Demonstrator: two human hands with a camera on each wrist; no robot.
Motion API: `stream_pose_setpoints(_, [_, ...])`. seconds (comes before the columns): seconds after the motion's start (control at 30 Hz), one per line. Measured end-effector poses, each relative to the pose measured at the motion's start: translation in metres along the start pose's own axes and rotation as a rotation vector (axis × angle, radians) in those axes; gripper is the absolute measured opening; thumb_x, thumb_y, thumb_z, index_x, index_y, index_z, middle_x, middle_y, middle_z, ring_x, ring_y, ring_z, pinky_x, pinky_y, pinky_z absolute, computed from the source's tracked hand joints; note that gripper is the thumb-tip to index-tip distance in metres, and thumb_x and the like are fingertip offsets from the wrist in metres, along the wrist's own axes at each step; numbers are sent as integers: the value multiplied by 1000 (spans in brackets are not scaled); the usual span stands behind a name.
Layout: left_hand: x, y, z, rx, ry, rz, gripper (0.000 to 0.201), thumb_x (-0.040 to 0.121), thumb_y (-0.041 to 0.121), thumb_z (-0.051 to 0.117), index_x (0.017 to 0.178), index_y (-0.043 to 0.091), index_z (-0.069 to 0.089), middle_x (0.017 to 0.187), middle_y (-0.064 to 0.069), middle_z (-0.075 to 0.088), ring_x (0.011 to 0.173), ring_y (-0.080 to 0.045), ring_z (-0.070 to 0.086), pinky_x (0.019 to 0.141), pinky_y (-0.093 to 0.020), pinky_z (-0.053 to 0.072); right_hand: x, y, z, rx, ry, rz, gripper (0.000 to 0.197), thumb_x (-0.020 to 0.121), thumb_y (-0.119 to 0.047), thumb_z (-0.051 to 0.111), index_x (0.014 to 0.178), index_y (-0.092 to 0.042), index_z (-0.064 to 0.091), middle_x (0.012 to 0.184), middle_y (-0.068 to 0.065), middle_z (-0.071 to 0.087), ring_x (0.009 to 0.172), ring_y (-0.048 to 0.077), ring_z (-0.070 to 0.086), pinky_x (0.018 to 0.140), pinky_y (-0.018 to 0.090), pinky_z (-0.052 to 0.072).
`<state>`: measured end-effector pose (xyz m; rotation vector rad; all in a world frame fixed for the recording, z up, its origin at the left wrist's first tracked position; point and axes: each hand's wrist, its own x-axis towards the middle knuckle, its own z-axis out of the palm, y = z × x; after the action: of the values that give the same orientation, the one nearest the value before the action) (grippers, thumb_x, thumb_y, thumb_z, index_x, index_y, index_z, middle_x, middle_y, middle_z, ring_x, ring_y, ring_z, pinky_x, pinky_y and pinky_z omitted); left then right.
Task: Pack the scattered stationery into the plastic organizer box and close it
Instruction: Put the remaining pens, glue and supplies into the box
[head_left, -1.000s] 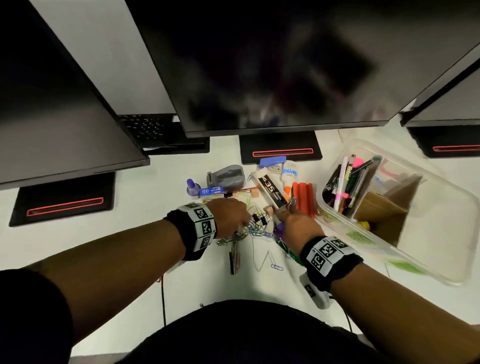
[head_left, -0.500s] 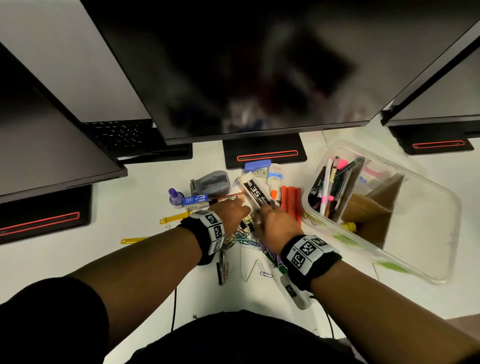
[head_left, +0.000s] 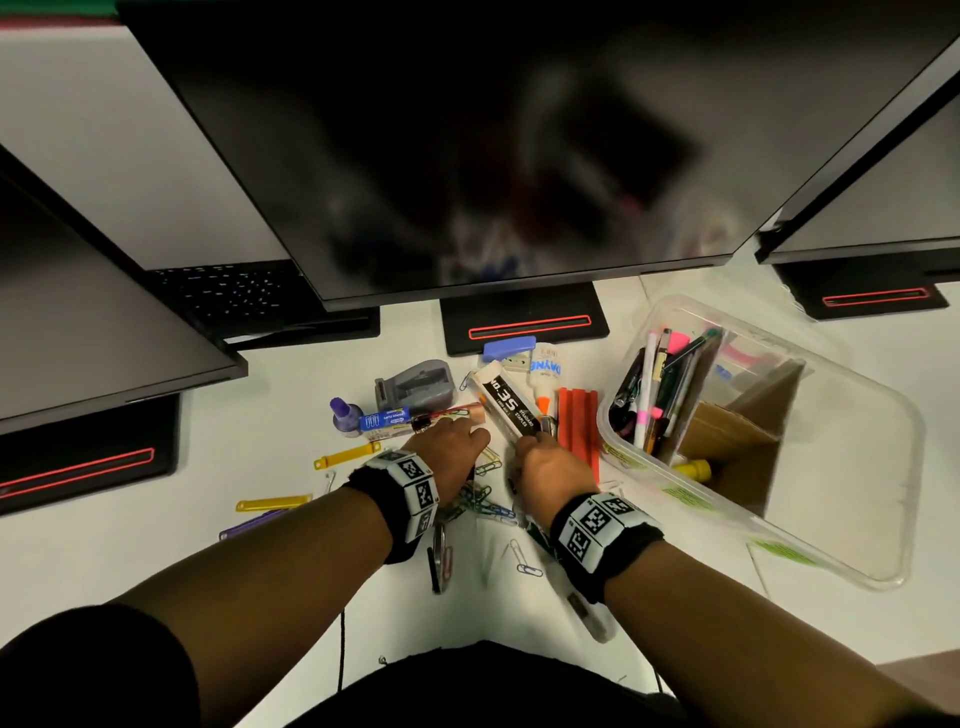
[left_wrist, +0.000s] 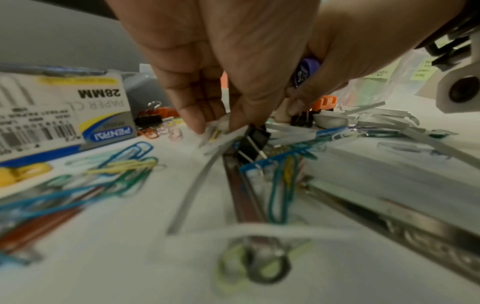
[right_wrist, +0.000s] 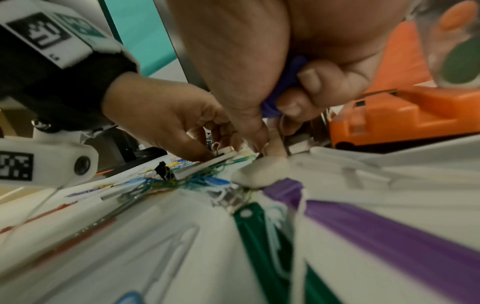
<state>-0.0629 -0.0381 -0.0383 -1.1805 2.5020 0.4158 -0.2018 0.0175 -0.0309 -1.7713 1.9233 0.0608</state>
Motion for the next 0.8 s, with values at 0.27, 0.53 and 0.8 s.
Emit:
stream_pose_setpoints(0.27, [2,-4,1,72,-55,58,39,94,12,42,132,19,38,148,-10,31,133,-31,38,101,-43,43,-23,14,-7,252,146,72,18,91,-15,49,105,-12,60,100,9,67,86,27,64,71,30,51])
stream_pose_setpoints(0.53, [3,4,0,46,-43,1,38,92,9,44,130,14,37,139,-12,40,126,-29,44,96,-40,44,-31,17,-7,359,179,110,14,93,-14,49,99,-11,61,89,3,64,64,10,53,50,6,38])
stream_pose_setpoints(0.8, [6,-3,-3,-160,48,-87,38,88,7,48,126,14,45,133,-9,45,117,-26,50,94,-31,42,-37,19,-5,440,134,160,4,90,-12,52,94,-12,54,76,-1,54,60,7,50,47,7,38])
